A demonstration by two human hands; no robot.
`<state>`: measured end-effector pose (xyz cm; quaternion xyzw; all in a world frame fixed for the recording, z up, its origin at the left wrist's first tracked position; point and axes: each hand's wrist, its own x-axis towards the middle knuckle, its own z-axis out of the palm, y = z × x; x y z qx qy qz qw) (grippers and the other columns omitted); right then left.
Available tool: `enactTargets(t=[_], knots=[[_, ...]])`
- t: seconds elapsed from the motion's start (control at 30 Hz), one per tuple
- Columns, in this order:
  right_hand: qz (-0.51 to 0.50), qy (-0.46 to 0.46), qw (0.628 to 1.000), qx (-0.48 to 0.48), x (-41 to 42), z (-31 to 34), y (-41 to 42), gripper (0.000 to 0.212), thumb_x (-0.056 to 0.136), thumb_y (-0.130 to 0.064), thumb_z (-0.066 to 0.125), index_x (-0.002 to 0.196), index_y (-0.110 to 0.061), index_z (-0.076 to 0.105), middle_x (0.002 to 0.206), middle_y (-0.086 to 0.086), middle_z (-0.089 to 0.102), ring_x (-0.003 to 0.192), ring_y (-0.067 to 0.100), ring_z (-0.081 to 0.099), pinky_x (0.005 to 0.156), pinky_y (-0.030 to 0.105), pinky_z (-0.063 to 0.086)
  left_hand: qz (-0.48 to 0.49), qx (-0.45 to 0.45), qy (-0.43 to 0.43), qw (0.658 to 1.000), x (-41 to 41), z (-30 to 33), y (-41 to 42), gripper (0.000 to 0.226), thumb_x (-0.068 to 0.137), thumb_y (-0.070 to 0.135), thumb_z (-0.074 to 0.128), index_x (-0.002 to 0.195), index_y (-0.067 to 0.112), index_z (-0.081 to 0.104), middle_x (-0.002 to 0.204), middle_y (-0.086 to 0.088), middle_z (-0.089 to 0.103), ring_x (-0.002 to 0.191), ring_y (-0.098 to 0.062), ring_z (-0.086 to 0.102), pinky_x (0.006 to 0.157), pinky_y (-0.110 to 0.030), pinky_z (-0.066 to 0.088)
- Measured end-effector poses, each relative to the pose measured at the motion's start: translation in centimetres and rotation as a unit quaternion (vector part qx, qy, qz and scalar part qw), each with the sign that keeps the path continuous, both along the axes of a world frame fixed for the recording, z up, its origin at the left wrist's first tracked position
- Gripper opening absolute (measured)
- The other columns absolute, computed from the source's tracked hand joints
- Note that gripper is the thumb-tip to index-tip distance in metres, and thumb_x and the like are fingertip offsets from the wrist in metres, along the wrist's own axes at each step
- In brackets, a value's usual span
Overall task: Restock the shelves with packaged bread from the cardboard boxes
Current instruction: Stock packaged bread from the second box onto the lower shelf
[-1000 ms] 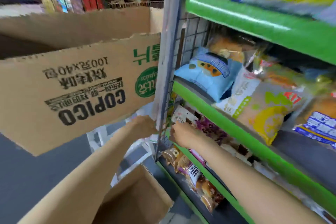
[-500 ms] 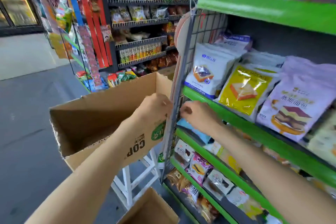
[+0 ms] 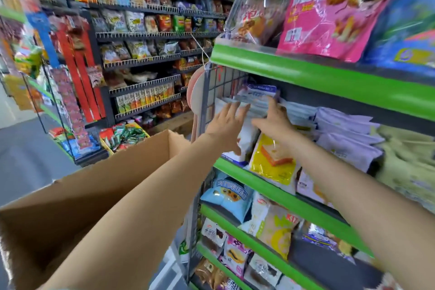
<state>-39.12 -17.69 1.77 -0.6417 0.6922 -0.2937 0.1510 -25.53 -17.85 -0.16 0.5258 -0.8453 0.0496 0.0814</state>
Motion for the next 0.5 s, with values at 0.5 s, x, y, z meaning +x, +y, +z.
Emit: enactTargets(t=[0.5], knots=[[-0.01, 0.04, 0.999, 0.024, -2.7, -1.4, -7.6, 0.107, 0.062, -0.063, 0.071, 0.147, -0.026, 0.017, 0.154, 0.01, 0.02, 0.141, 0.031, 0.021, 0.113, 0.041, 0.029, 0.016, -0.055, -0.072, 0.996, 0.0, -2.5, -6.9, 0.143, 0.053, 0.049, 0.086, 0.149, 0.012, -0.015, 0.158, -0.014, 0.001, 0.146, -0.03, 0.003, 0.12, -0.041, 0.003]])
